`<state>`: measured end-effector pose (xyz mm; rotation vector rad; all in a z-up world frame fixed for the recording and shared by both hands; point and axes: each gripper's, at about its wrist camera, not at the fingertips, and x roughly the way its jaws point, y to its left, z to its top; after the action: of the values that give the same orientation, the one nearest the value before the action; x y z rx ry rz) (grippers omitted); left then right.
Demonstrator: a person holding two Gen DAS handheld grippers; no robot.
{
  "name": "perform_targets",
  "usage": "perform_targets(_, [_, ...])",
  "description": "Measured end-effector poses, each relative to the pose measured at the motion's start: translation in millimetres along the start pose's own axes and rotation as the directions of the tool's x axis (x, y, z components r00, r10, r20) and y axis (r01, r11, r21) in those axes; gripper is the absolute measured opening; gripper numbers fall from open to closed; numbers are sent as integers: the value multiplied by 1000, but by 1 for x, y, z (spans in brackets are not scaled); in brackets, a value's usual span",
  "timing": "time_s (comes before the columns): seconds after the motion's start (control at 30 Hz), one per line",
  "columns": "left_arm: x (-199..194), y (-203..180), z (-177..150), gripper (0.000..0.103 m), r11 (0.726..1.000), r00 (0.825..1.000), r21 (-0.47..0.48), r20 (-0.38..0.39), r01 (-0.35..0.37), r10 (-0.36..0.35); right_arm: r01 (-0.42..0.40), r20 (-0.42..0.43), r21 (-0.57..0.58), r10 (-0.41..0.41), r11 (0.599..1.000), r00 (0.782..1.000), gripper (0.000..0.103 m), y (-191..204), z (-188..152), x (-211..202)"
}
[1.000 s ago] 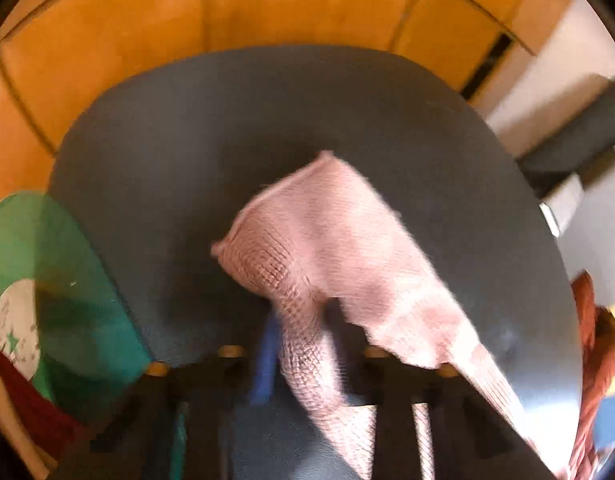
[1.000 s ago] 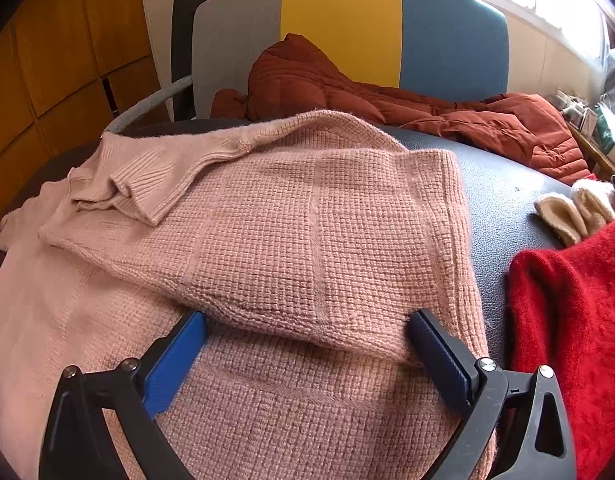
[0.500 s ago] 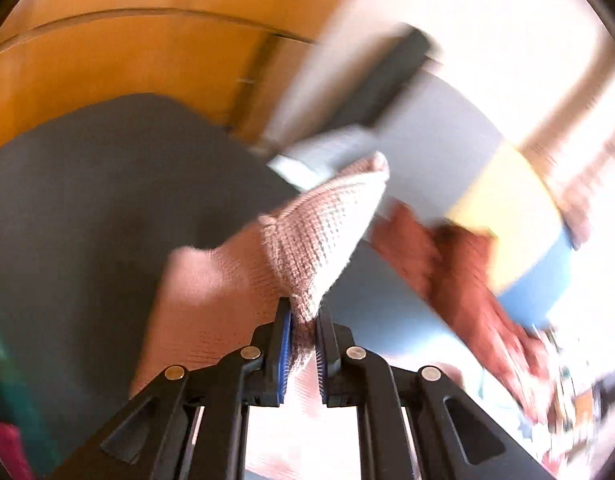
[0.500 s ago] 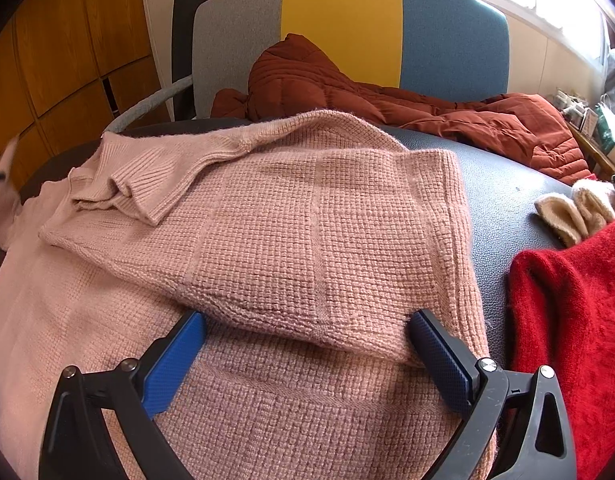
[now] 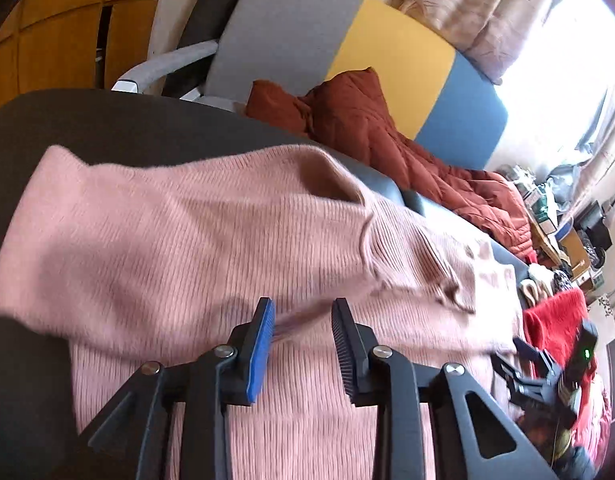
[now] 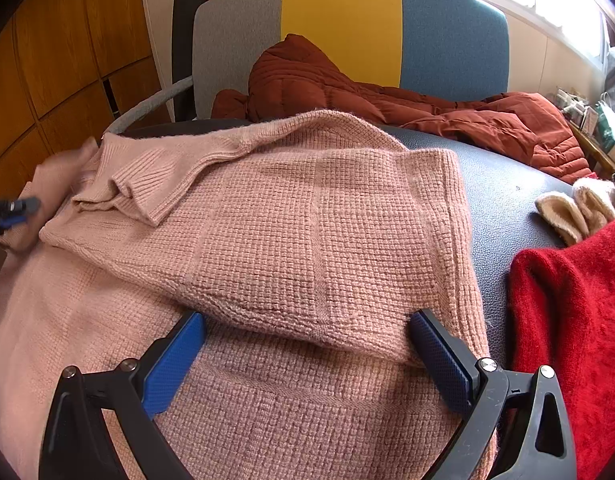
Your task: Fold clothes
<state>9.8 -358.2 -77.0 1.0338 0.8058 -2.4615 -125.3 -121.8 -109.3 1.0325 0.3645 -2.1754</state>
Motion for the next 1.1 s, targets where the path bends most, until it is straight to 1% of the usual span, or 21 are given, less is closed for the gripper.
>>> perform_targets(0.07, [-16,0,-23,33,1000,1000,1,29,-1,1,3,-2,-2,-3,1000,1000,103,1,2,1])
perform_targets(0.13, [-27,11,-41,33,1000,999,-5,33,-12,13,5,-5,-4,-5,1000,1000,103,0,3,3])
perform_targets(0.2, [-25,24,-56,33,999,999,-12,23,-44,44,9,-10,-6,-9,1000,1000,103,0,3,3])
perform_targets(0.27, [-20,38,-66,33,999,998,-31,42,-35,36,15,-17,-10,-15,1000,1000,103,3,3,1])
perform_targets(0.3, [-24,42,-69,33,999,998,-44,60,-14,16,16,-22,-11,-16,1000,1000,103,3,3,1])
perform_targets(0.43, [-23,51,-74,33,995,997,-87,74,41,-35,24,-43,-9,-24,1000,999,103,3,8,1])
perform_targets(0.57, [-23,61,-77,33,986,991,-127,92,105,-93,43,-55,-11,-43,999,998,103,5,11,2])
perform_targets(0.6, [-23,63,-78,33,983,988,-120,87,141,-131,47,-58,-12,-48,999,997,103,7,13,1])
perform_targets(0.7, [-24,62,-77,33,981,986,-126,93,150,-139,55,-83,-9,-55,998,995,103,10,18,-3])
perform_targets(0.73, [-24,62,-77,33,981,986,-125,95,150,-139,51,-78,4,-51,999,996,103,12,21,-8])
perform_targets(0.77, [-24,62,-77,33,981,986,-125,96,150,-139,32,-55,16,-31,999,998,103,17,25,-16])
perform_targets(0.83, [-24,62,-77,33,980,985,-127,99,153,-141,-33,5,30,32,999,999,103,33,33,-31])
perform_targets(0.87, [-24,63,-77,33,979,984,-129,101,156,-144,-84,27,39,83,996,996,103,43,37,-36])
perform_targets(0.9, [-24,63,-77,33,978,984,-131,102,160,-147,-159,40,53,157,986,987,103,55,41,-38])
perform_targets(0.97, [-24,64,-77,33,977,983,-135,105,166,-152,-311,44,85,309,946,950,102,79,47,-40])
perform_targets(1.0, [-25,64,-77,33,977,983,-136,105,167,-153,-364,44,93,362,927,931,100,92,47,-40])
perform_targets(1.03, [-25,64,-77,33,977,982,-136,106,167,-153,-409,45,96,406,908,913,95,105,48,-39])
perform_targets(1.07, [-25,64,-77,33,976,982,-136,106,167,-154,-440,44,97,438,893,898,93,117,48,-37])
perform_targets(1.1, [-25,64,-78,33,976,982,-136,107,168,-154,-468,43,100,466,878,884,87,128,49,-35])
